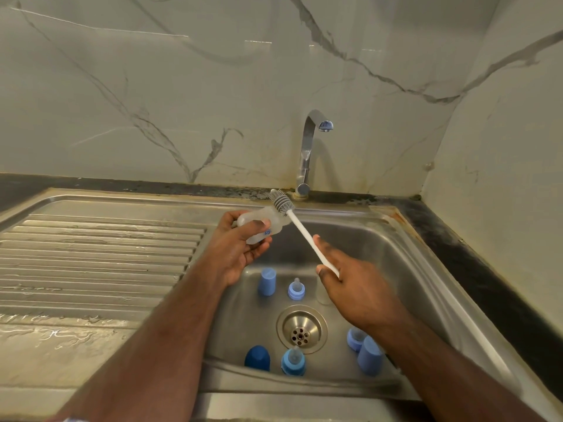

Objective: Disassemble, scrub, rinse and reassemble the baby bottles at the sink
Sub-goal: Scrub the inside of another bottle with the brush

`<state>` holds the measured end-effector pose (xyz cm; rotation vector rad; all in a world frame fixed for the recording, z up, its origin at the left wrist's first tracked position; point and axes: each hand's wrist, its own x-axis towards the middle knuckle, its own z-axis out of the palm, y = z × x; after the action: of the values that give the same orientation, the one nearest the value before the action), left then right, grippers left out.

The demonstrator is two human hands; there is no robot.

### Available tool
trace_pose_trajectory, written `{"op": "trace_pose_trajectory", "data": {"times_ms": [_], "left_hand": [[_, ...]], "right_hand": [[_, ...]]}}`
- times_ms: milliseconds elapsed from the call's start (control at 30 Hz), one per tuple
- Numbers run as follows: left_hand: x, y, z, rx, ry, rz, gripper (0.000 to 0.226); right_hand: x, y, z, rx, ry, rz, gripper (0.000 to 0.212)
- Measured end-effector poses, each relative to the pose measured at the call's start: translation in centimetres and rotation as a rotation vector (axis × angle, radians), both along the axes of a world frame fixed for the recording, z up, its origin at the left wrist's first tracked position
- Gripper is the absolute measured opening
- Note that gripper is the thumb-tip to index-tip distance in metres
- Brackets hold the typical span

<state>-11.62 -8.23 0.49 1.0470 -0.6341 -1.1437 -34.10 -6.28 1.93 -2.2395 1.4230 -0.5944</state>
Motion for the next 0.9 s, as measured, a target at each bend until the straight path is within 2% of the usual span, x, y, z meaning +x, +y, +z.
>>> {"op": "trace_pose_trajectory", "data": {"times_ms": [167, 267, 467, 600, 800, 900], "left_hand": [[-0.1, -0.1, 0.0, -0.035, -0.009, -0.011, 0.039], [0.0, -0.2, -0.1, -0.066, -0.006, -0.01, 0.045], [-0.1, -0.4, 0.0, -0.088, -0.013, -0.027, 0.054], [0.0, -0.4, -0.3, -0.088, -0.04, -0.044, 0.057], [0.0, -0.3, -0.1, -0.114, 0.019, -0.088, 0.058], [0.0, -0.3, 0.0, -0.11, 0.061, -0.094, 0.052]], "right_hand": [[-0.3, -0.3, -0.3, 0.002, -0.039, -0.022, 0.057], [-0.2, -0.1, -0.3, 0.006, 0.006, -0.005, 0.057], [-0.6, -0.4, -0.5, 0.016, -0.057, -0.019, 0.057], [-0.5, -0.8, -0.5, 0.03, -0.008, -0.029, 0.056], [-0.8, -0.6, -0.4, 0.163, -0.208, -0.03, 0.051], [-0.6, -0.4, -0.4, 0.212, -0.208, -0.032, 0.051]]}}
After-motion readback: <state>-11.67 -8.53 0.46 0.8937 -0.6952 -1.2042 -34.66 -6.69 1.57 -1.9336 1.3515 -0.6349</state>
